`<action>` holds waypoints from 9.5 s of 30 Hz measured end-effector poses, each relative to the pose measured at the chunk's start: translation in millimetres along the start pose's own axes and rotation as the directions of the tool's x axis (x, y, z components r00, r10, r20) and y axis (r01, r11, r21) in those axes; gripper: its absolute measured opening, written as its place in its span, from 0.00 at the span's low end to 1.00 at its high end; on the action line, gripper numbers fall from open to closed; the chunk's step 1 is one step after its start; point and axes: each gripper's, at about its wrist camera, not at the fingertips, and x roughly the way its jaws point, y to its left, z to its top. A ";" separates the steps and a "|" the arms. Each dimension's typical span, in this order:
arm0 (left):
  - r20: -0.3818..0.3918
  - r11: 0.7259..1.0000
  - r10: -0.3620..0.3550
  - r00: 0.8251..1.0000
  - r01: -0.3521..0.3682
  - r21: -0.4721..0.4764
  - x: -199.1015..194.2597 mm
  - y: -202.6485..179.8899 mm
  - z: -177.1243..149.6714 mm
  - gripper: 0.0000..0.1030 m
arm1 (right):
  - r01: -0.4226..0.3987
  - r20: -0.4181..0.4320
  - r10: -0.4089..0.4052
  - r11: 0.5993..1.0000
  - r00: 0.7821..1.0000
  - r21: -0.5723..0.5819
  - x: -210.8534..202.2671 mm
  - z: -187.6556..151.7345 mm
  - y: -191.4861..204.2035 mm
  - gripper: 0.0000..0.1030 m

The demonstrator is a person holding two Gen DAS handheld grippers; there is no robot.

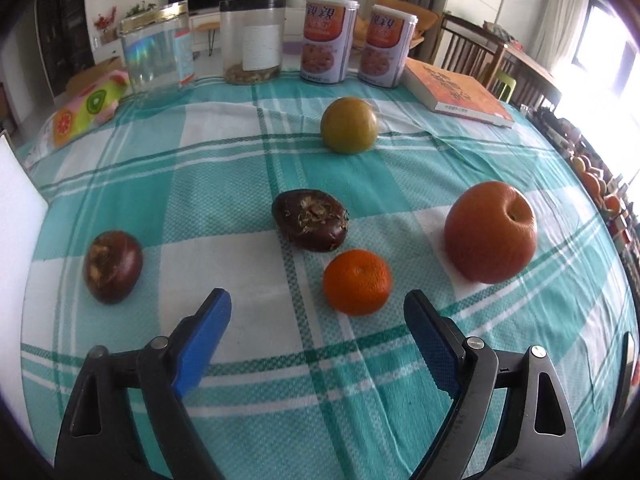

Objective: Organize fruits

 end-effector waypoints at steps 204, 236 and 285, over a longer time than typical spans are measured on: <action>0.067 0.960 -0.275 0.959 0.269 0.079 -253.5 84.9 -188.6 0.27 | -0.473 0.030 0.564 0.662 0.825 0.582 -18.4 4.1 -95.4 0.22; 0.112 0.963 -0.269 0.957 0.271 0.004 -279.3 114.0 -179.4 0.27 | 0.074 -0.193 -0.095 0.991 0.977 -0.116 14.6 79.1 -95.2 0.43; 0.187 0.960 -0.170 0.968 0.205 -0.193 -306.0 204.3 -179.2 0.27 | -0.269 -0.132 0.342 0.881 0.930 0.389 35.3 73.0 -18.6 0.48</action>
